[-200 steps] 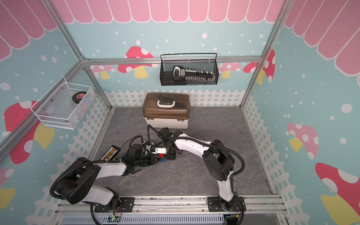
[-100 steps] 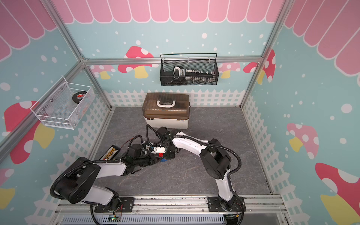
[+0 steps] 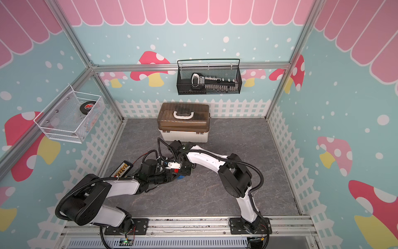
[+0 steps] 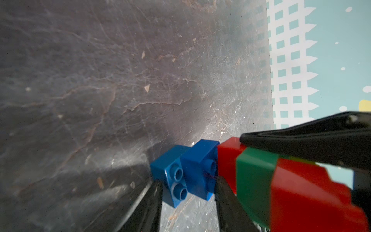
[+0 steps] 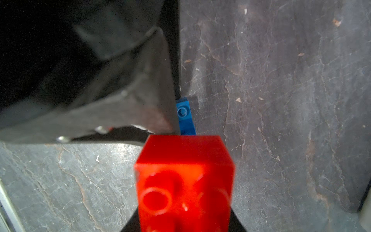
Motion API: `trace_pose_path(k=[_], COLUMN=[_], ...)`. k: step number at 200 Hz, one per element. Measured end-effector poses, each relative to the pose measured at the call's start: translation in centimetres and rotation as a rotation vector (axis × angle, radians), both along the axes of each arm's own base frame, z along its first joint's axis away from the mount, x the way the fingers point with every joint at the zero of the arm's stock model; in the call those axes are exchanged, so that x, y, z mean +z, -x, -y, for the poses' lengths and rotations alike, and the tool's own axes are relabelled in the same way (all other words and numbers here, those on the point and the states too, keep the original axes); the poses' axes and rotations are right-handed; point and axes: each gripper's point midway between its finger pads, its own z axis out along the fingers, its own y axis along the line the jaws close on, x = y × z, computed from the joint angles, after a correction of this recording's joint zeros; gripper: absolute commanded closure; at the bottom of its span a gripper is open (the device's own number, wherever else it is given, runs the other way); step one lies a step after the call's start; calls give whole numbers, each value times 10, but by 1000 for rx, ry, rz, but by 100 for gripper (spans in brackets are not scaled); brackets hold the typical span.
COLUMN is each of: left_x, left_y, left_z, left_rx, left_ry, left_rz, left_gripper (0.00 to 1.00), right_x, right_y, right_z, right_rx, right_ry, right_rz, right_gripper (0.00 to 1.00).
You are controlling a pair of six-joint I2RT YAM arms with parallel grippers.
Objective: Assemble the letter y with lego
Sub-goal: Assemble the lego brick with the lego brick, then adjust the lego brick at the center of the board.
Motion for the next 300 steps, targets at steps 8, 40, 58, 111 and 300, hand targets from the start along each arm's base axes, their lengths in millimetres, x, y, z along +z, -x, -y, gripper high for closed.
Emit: trace_pose_path(k=[8, 40, 58, 111, 300], left_x=[0, 0, 0, 0, 2], left_y=[0, 0, -1, -1, -21], left_z=[0, 0, 0, -1, 9], left_rx=[-1, -5, -4, -6, -11], left_ry=[-2, -10, -12, -18, -48], left_rz=[4, 17, 19, 27, -21], left_gripper=[57, 57, 57, 57, 52], right_x=[0, 0, 0, 0, 22], right_y=[0, 1, -1, -2, 3], right_z=[0, 1, 2, 1, 50], right_rx=[-1, 0, 6, 13, -95], right_ry=[-2, -23, -34, -54, -132], right_rz=[4, 24, 44, 63, 98], right_gripper=[74, 74, 74, 74, 74])
